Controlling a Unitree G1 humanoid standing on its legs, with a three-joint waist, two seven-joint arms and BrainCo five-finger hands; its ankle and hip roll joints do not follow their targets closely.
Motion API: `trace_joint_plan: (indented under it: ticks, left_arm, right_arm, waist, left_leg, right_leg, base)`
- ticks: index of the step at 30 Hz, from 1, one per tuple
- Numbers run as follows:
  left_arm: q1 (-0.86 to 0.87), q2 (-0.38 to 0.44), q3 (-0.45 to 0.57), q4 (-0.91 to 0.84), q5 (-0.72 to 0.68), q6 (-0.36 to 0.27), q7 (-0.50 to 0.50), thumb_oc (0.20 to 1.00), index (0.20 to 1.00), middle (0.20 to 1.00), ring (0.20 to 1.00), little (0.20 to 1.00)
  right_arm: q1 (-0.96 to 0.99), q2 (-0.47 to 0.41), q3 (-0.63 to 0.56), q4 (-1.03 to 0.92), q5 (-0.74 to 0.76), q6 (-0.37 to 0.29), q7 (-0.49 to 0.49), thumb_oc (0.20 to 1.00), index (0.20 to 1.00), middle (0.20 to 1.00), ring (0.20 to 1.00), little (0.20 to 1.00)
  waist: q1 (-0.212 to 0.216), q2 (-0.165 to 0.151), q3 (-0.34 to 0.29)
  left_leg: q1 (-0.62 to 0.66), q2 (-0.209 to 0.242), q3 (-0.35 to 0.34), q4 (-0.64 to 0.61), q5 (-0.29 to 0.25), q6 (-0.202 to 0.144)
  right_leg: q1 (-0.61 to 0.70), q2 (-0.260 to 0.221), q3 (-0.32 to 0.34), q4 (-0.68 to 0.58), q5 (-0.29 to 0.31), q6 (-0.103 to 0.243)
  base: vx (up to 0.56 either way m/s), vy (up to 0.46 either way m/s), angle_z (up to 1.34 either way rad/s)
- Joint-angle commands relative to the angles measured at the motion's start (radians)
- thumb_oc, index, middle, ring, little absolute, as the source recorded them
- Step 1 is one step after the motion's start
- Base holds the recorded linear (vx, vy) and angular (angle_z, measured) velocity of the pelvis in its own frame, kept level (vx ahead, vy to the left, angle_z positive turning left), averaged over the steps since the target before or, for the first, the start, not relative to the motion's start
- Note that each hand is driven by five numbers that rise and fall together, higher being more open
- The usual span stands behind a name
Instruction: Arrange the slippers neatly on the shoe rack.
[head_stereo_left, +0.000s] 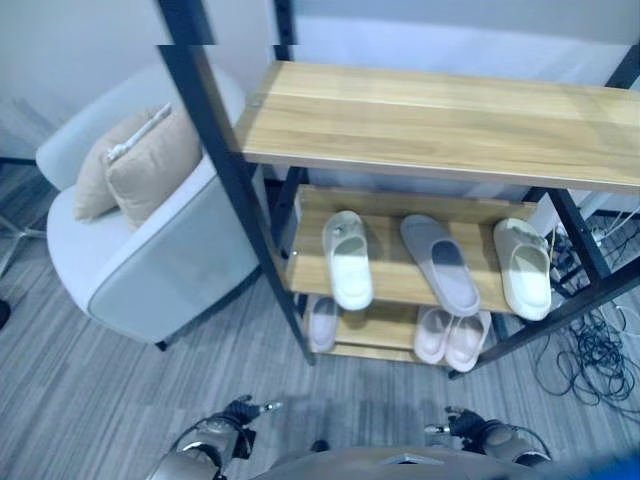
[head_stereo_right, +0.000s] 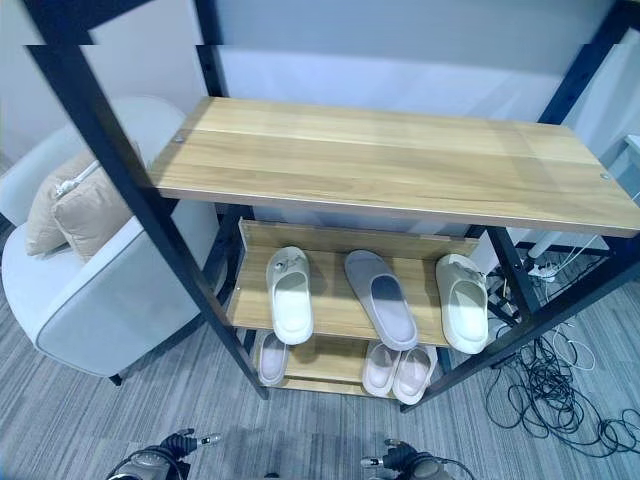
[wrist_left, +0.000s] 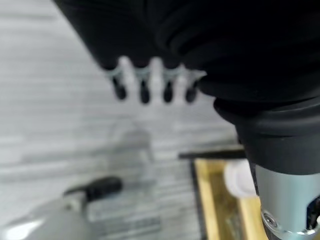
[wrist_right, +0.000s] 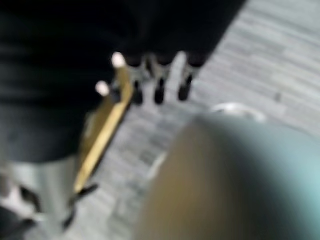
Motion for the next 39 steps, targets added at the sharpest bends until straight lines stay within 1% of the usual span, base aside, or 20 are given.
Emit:
trace_joint_plan:
  ticks: [1,6,8,15,20,22,29,30,31,32,35,36,37,38,39]
  left_arm:
    - [0.021,-0.006,0.056,0.08,0.047,0.006,0.001,1.0,1.0,1.0,1.0,1.0]
    - [0.054,-0.012,0.065,0.091,0.064,0.005,-0.006,1.0,1.0,1.0,1.0,1.0]
    - [0.069,-0.025,0.067,0.093,0.063,0.002,-0.003,1.0,1.0,1.0,1.0,1.0]
    - [0.058,-0.035,0.054,0.052,0.033,-0.015,0.013,1.0,1.0,1.0,1.0,1.0]
    - [0.043,-0.04,0.038,0.01,0.008,-0.03,0.01,1.0,1.0,1.0,1.0,1.0]
    - [0.043,-0.042,0.023,0.007,0.024,-0.031,0.011,1.0,1.0,1.0,1.0,1.0]
    - [0.051,-0.052,-0.006,0.001,0.061,-0.036,0.007,1.0,1.0,1.0,1.0,1.0]
    - [0.048,-0.041,-0.016,0.002,0.076,-0.033,-0.004,1.0,1.0,1.0,1.0,1.0]
    - [0.048,-0.041,-0.016,-0.007,0.082,-0.042,-0.009,1.0,1.0,1.0,1.0,1.0]
    - [0.049,-0.044,-0.017,-0.012,0.09,-0.047,-0.018,1.0,1.0,1.0,1.0,1.0]
    - [0.038,-0.075,-0.046,-0.013,0.129,-0.049,-0.008,1.0,1.0,1.0,1.0,1.0]
    - [0.038,-0.071,-0.048,-0.016,0.122,-0.058,0.005,1.0,1.0,1.0,1.0,1.0]
    - [0.041,-0.066,-0.04,-0.02,0.119,-0.056,0.004,1.0,1.0,1.0,1.0,1.0]
    - [0.041,-0.066,-0.04,-0.02,0.119,-0.056,0.004,1.0,1.0,1.0,1.0,1.0]
    - [0.05,-0.057,-0.036,-0.041,0.113,-0.058,0.001,1.0,1.0,1.0,1.0,1.0]
  right_arm:
    - [0.002,-0.013,0.024,0.024,-0.036,-0.002,0.004,1.0,1.0,1.0,1.0,1.0]
    - [0.0,-0.02,0.031,0.019,-0.046,-0.008,0.005,1.0,1.0,1.0,1.0,1.0]
    - [-0.004,-0.027,0.036,0.014,-0.047,-0.013,-0.001,1.0,1.0,1.0,1.0,1.0]
    - [-0.011,-0.021,0.055,0.003,-0.05,-0.026,-0.013,1.0,1.0,1.0,1.0,1.0]
    - [-0.009,-0.015,0.06,-0.004,-0.045,-0.033,-0.017,1.0,1.0,1.0,1.0,1.0]
    - [-0.011,-0.014,0.072,-0.021,-0.051,-0.038,-0.019,1.0,1.0,1.0,1.0,1.0]
    - [-0.049,0.002,0.112,-0.118,-0.023,-0.069,-0.01,1.0,1.0,1.0,1.0,1.0]
    - [-0.086,-0.029,0.112,-0.104,-0.034,-0.058,0.013,1.0,1.0,1.0,1.0,1.0]
    - [-0.027,-0.03,0.106,-0.131,-0.005,-0.084,0.02,1.0,1.0,1.0,1.0,1.0]
    - [0.01,-0.041,0.124,-0.126,-0.054,-0.106,0.018,1.0,1.0,1.0,1.0,1.0]
    - [-0.007,-0.017,0.127,-0.047,-0.117,-0.093,0.027,1.0,1.0,1.0,1.0,1.0]
    - [-0.027,0.009,0.148,-0.069,-0.094,-0.097,0.018,1.0,1.0,1.0,1.0,1.0]
    - [-0.017,-0.002,0.155,-0.144,-0.08,-0.088,0.043,1.0,1.0,1.0,1.0,1.0]
    - [-0.017,-0.002,0.155,-0.144,-0.08,-0.088,0.043,1.0,1.0,1.0,1.0,1.0]
    - [0.002,-0.034,0.215,-0.314,-0.128,-0.107,0.051,1.0,1.0,1.0,1.0,1.0]
  waist:
    - [0.04,-0.039,-0.034]
    - [0.04,-0.036,-0.051]
    - [0.037,-0.03,-0.055]
    - [0.039,-0.027,-0.05]
    - [0.034,-0.03,-0.048]
    - [0.028,-0.029,-0.047]
    - [0.019,-0.022,-0.046]
    - [0.02,-0.025,-0.05]
    - [0.011,-0.023,-0.048]
    - [0.005,-0.019,-0.045]
    - [-0.008,-0.003,-0.036]
    - [-0.004,0.0,-0.036]
    - [-0.006,-0.002,-0.034]
    - [-0.006,-0.001,-0.034]
    - [-0.009,-0.007,-0.028]
  left_leg:
    - [-0.074,-0.011,-0.038,0.02,0.025,-0.068]
    - [-0.069,0.004,-0.052,0.002,0.035,-0.085]
    - [-0.074,0.013,-0.059,0.002,0.043,-0.1]
    - [-0.097,0.022,-0.069,0.002,0.061,-0.122]
    - [-0.091,0.022,-0.066,0.002,0.055,-0.118]
    - [-0.078,0.018,-0.061,0.002,0.046,-0.112]
    - [-0.052,0.014,-0.033,0.002,0.03,-0.1]
    - [-0.049,0.013,-0.031,0.002,0.027,-0.1]
    - [-0.047,0.013,-0.027,0.002,0.026,-0.1]
    - [-0.044,0.012,-0.023,0.002,0.024,-0.098]
    - [-0.037,0.01,-0.016,0.002,0.022,-0.096]
    - [-0.036,0.009,-0.016,0.002,0.022,-0.096]
    - [-0.038,0.009,-0.014,0.002,0.023,-0.096]
    - [-0.038,0.009,-0.014,0.002,0.023,-0.096]
    - [-0.037,0.011,-0.009,0.002,0.023,-0.097]
  right_leg:
    - [0.1,0.034,0.033,-0.022,0.018,0.001]
    - [0.133,0.057,0.03,-0.049,0.0,-0.009]
    - [0.154,0.072,0.015,-0.07,-0.013,-0.015]
    - [0.166,0.087,-0.003,-0.086,-0.028,-0.021]
    - [0.163,0.086,0.009,-0.069,-0.031,-0.021]
    - [0.16,0.082,0.022,-0.048,-0.039,-0.023]
    - [0.156,0.07,0.051,-0.049,-0.031,-0.017]
    - [0.159,0.068,0.051,-0.048,-0.033,-0.017]
    - [0.159,0.068,0.055,-0.045,-0.033,-0.016]
    - [0.16,0.066,0.059,-0.043,-0.035,-0.015]
    - [0.159,0.064,0.063,-0.041,-0.032,-0.015]
    - [0.158,0.064,0.063,-0.041,-0.032,-0.016]
    - [0.156,0.063,0.066,-0.041,-0.032,-0.016]
    - [0.156,0.063,0.066,-0.041,-0.032,-0.016]
    - [0.155,0.065,0.07,-0.041,-0.032,-0.017]
  base:
    - [0.08,-0.105,0.25]
    - [0.04,-0.082,-0.21]
    - [0.01,-0.077,0.16]
    - [-0.04,-0.027,0.15]
    - [-0.06,0.005,0.01]
    - [-0.03,0.019,-0.04]
    - [-0.01,0.017,-0.19]
    - [0.01,0.016,-0.16]
    - [0.01,0.013,-0.04]
    - [0.0,0.0,0.0]
    - [-0.01,0.046,-0.05]
    - [-0.02,0.028,-0.07]
    - [-0.01,0.013,-0.13]
    - [-0.02,-0.01,-0.14]
    - [0.0,-0.012,-0.11]
